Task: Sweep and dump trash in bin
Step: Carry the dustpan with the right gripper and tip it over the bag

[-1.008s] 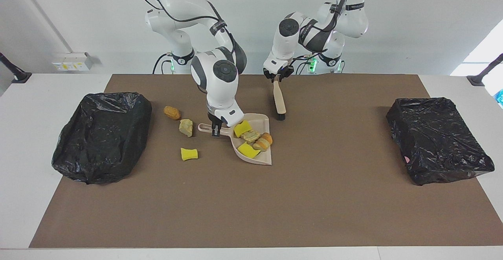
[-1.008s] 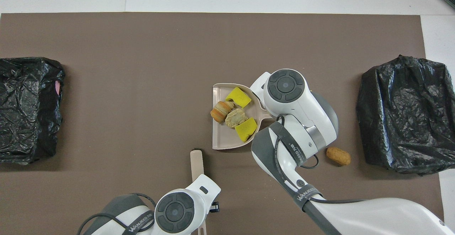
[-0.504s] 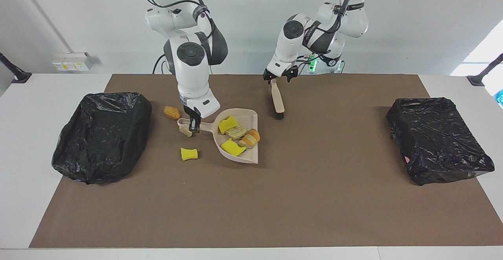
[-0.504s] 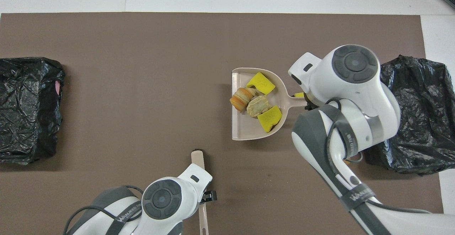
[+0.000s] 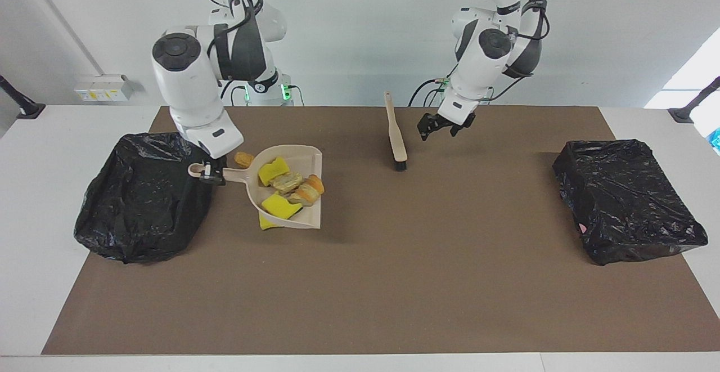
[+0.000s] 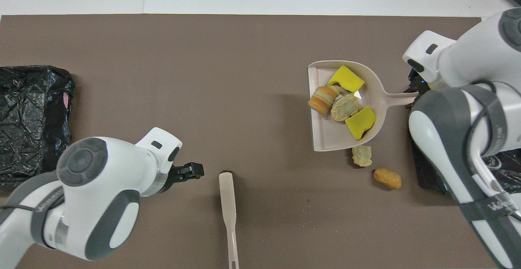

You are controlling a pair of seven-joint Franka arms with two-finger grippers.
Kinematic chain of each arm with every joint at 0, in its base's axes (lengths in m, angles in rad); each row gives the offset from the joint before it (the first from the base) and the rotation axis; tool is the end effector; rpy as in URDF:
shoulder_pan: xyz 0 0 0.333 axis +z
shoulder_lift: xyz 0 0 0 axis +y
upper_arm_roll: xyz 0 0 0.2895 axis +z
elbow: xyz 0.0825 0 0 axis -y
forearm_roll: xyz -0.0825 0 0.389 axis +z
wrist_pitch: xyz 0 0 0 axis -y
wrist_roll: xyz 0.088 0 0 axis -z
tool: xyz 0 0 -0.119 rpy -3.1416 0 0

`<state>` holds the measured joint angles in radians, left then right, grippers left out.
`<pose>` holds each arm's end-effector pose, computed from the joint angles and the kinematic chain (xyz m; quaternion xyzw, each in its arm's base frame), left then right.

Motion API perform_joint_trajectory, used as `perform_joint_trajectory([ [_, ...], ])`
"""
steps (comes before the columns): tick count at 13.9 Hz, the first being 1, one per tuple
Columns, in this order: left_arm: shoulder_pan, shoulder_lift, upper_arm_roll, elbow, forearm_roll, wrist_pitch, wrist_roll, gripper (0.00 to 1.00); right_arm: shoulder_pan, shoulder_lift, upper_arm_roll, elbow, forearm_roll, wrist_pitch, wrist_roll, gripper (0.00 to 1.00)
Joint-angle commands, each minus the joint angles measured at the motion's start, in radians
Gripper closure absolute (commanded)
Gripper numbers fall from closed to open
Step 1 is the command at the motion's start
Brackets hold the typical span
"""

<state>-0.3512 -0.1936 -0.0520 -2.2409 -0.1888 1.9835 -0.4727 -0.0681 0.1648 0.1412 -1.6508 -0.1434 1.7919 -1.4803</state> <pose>0.4448 -0.2051 0.4044 0.9934 0.0758 -0.0626 0.0592 0.6111 0.0265 0.4713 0.7009 0.7108 -0.0459 0.0373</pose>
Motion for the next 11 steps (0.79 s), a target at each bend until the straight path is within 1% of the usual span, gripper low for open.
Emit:
perform_joint_trajectory([
  [1,0.111,0.008,-0.012,0.107,0.063,-0.144,0.173,0.0,-0.091,0.002,0.009,0.029,0.019,-0.042,-0.119,1.0],
  [2,0.141,0.009,-0.011,0.124,0.084,-0.169,0.219,0.0,-0.119,0.002,0.008,0.029,0.019,-0.042,-0.165,1.0],
  [5,0.228,0.008,-0.011,0.167,0.147,-0.176,0.343,0.0,-0.182,0.002,0.006,0.029,0.013,-0.042,-0.262,1.0],
  [9,0.328,0.014,-0.008,0.3,0.174,-0.259,0.475,0.0,-0.255,0.004,0.003,0.029,-0.002,-0.039,-0.363,1.0],
  [11,0.359,0.011,-0.008,0.371,0.174,-0.317,0.505,0.0,-0.312,0.004,-0.003,0.029,-0.027,-0.019,-0.423,1.0],
])
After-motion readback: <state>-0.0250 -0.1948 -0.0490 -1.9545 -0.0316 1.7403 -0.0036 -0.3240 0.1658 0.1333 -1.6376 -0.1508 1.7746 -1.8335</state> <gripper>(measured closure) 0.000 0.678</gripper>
